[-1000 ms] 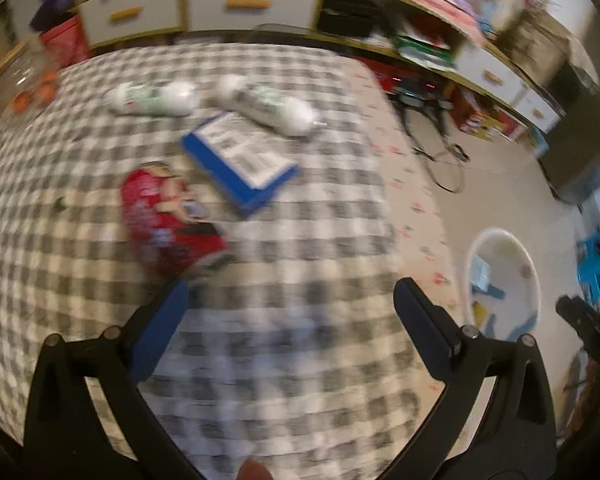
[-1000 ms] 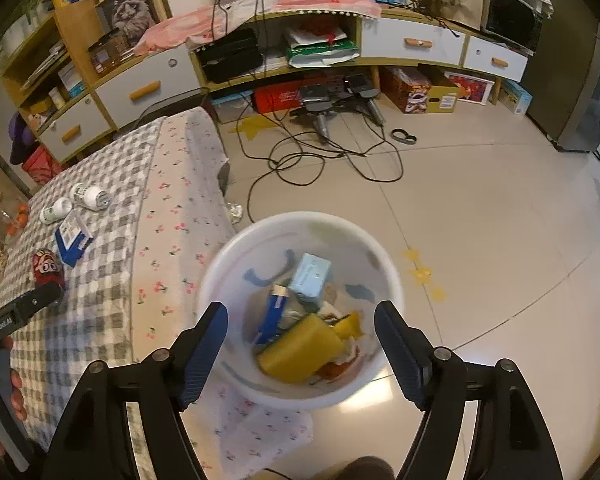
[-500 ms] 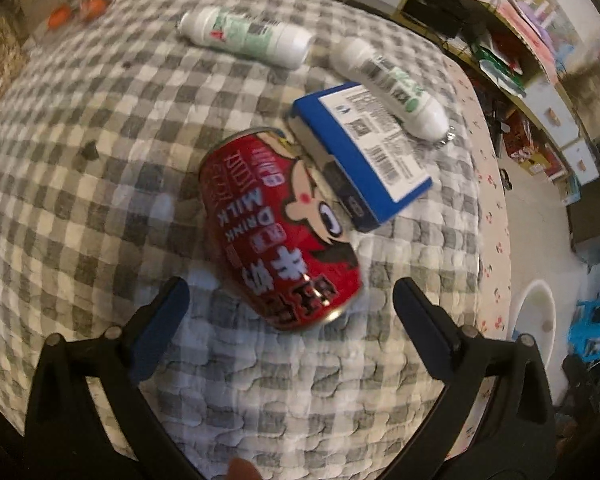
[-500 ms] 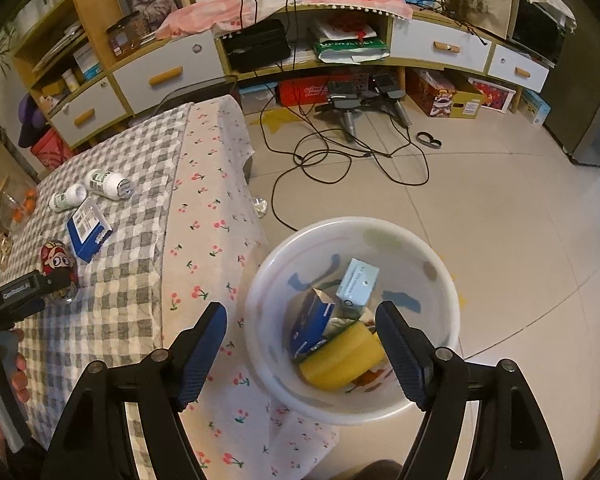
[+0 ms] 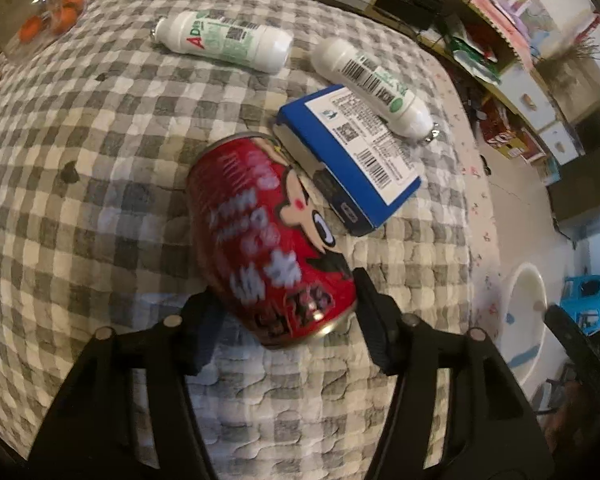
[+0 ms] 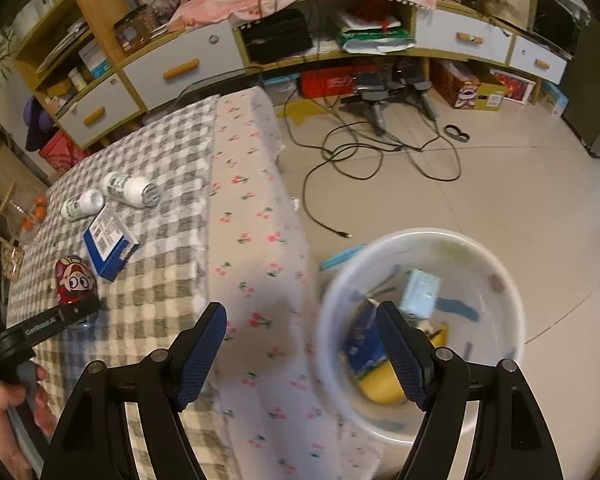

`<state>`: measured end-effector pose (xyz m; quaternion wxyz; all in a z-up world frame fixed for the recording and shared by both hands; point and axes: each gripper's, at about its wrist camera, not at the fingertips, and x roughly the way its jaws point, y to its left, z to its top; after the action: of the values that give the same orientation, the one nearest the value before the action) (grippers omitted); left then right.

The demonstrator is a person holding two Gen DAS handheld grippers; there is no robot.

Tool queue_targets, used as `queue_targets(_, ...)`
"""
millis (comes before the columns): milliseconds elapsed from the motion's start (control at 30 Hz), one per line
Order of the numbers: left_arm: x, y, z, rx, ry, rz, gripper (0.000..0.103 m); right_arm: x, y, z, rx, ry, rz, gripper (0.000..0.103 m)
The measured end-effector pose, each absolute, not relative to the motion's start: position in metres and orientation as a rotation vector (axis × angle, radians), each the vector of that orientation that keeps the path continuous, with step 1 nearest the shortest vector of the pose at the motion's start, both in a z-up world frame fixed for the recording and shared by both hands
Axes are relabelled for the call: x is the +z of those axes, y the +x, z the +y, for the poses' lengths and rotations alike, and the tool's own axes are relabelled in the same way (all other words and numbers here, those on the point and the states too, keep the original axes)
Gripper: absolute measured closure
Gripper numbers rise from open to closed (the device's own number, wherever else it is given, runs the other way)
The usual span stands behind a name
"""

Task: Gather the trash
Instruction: 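Lower the left tool onto the red milk can and close it, then grasp the blue barcode box with the right tool while the left tool lifts the can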

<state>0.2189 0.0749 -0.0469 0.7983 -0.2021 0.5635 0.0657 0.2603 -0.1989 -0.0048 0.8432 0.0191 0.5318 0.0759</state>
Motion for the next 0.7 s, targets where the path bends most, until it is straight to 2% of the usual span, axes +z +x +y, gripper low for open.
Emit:
queue_targets(233, -0.035, 0.203, 0.092, 0.109, -0.346, 1.198, 0.045, -0.016, 0.269, -0.151, 0.219, 0.007, 1.132, 0.025)
queue_targets(700, -0.028, 0.182, 0.139, 0.154, -0.340, 1.170, 0.046, -0.038, 0.281, -0.037, 0.396, -0.091, 1.090, 0.025)
